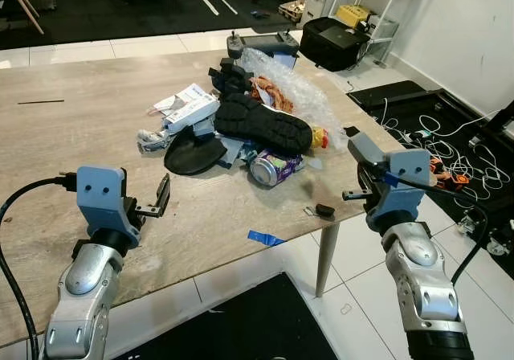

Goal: Picking trash to rubbish bin

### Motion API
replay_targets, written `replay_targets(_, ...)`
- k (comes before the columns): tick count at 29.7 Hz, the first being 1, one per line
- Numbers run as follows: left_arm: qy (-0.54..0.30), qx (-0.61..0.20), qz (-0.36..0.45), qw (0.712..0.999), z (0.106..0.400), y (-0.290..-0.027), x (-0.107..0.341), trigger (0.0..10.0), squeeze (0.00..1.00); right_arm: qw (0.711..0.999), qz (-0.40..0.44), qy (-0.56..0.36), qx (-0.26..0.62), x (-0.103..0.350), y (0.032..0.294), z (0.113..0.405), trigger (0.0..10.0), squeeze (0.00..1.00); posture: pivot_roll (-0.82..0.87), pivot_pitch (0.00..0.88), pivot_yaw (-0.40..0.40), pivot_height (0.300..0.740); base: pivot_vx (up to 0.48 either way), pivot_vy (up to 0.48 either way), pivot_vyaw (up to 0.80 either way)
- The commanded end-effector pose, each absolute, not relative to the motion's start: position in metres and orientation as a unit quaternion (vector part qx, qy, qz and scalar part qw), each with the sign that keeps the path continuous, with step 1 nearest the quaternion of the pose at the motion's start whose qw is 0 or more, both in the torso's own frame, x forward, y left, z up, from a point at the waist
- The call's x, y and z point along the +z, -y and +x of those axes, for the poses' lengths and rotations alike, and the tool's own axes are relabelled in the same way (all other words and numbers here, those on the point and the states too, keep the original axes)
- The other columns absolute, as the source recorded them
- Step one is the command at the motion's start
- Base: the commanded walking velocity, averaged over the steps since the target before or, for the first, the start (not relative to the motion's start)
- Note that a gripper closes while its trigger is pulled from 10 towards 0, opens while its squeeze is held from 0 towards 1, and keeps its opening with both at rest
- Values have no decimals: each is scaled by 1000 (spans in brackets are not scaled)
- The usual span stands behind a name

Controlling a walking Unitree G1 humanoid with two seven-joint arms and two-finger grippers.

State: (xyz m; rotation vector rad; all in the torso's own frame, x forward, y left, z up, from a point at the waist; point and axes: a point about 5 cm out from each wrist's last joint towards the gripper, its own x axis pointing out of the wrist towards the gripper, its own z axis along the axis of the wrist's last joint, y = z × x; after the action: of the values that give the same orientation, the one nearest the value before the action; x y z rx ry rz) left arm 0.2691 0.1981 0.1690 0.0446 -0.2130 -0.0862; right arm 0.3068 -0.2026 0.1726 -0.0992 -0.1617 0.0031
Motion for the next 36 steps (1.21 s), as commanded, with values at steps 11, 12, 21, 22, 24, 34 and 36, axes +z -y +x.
replay_targets(11, 92, -63, 50, 993, 273, -190, 160, 10000, 0, 997, -43, 66, -19, 156, 209, 298, 10000, 0, -27, 61, -61, 740, 0, 0, 0)
replay_targets(12, 95, -63, 46, 992, 274, -189, 161, 10000, 0, 997, -40, 66, -15, 155, 207, 298, 10000, 0, -29, 59, -60, 740, 0, 0, 0)
replay_targets(21, 105, -69, 40, 991, 279, -185, 165, 10000, 0, 997, -33, 68, 0, 152, 195, 297, 10000, 0, -31, 57, -59, 740, 0, 0, 0)
replay_targets(22, 105, -71, 40, 991, 279, -184, 165, 10000, 0, 997, -30, 67, 1, 151, 194, 296, 10000, 0, -36, 54, -57, 740, 0, 0, 0)
replay_targets(24, 106, -72, 40, 991, 280, -183, 165, 10000, 0, 997, -28, 67, 2, 150, 193, 296, 10000, 0, -36, 54, -57, 740, 0, 0, 0)
replay_targets(34, 108, -78, 37, 990, 281, -179, 165, 10000, 0, 997, -26, 66, 8, 149, 190, 295, 10000, 0, -39, 49, -61, 740, 0, 0, -303)
replay_targets(36, 108, -80, 37, 990, 281, -178, 165, 10000, 0, 997, -26, 67, 9, 150, 190, 295, 10000, 0, -40, 49, -61, 740, 0, 0, -566)
